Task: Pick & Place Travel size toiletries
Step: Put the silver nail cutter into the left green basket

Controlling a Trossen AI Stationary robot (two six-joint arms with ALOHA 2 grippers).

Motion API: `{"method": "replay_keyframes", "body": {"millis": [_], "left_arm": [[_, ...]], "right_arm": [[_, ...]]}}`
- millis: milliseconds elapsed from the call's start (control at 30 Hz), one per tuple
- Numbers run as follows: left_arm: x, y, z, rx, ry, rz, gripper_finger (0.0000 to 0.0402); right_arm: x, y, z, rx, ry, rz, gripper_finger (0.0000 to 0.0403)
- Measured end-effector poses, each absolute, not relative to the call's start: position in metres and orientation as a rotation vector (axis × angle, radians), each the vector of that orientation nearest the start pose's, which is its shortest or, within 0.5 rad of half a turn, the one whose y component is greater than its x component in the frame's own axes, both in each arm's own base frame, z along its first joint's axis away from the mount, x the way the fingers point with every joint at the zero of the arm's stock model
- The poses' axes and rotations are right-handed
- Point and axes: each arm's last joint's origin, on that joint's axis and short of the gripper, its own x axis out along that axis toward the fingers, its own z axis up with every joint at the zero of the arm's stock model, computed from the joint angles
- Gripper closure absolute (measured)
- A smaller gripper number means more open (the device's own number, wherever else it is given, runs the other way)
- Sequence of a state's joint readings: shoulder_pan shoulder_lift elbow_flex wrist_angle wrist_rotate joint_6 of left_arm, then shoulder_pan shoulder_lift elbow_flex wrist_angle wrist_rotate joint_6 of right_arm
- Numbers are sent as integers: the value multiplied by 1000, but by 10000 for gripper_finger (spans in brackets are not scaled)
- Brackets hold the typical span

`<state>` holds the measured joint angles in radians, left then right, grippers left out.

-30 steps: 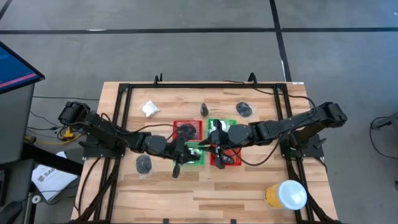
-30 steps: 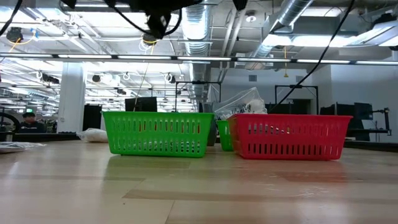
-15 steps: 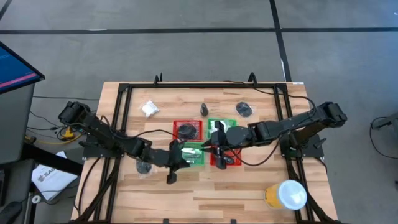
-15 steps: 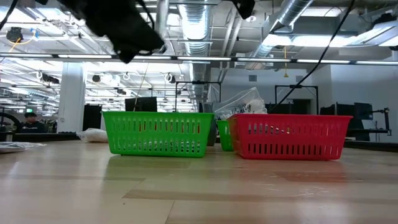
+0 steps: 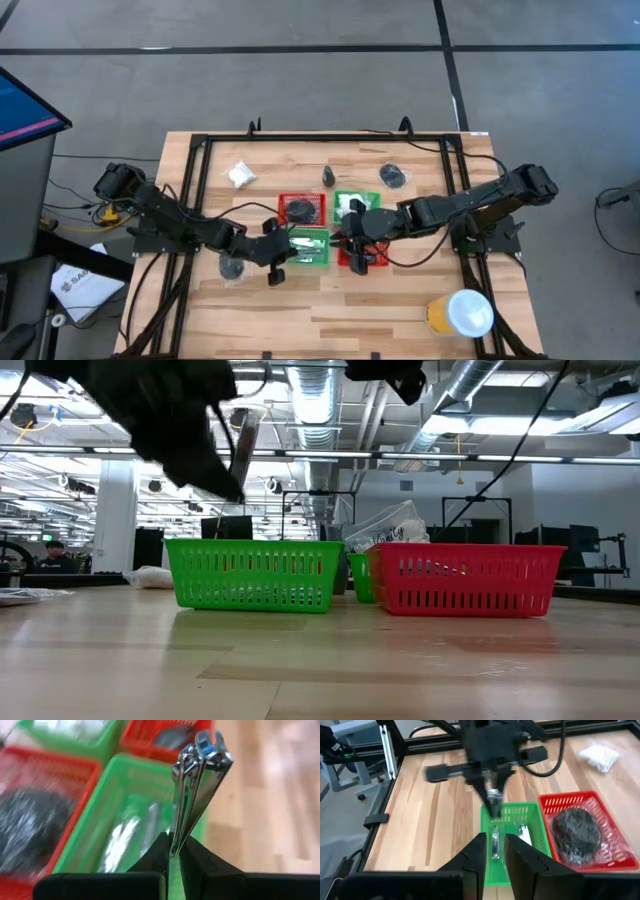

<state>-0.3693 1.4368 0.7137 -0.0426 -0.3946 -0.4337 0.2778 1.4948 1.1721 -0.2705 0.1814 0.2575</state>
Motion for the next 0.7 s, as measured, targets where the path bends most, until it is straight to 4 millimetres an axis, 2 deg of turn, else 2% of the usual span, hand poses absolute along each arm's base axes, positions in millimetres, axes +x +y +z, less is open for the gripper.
{"method": "replay_keyframes", "body": {"millis": [133,233,533,700], "left_arm": [[256,-70,166,-217,726,279,390],[255,-63,161,-254,726,314,389],[257,-61,162,-277,707,296,385],[257,-61,162,-278,703,295,365]], "right_arm": [[317,95,292,111,592,44,342],[315,101,292,105,593,61,342],[312,105,282,98,599,73,342],[312,105,282,98,601,72,342]]}}
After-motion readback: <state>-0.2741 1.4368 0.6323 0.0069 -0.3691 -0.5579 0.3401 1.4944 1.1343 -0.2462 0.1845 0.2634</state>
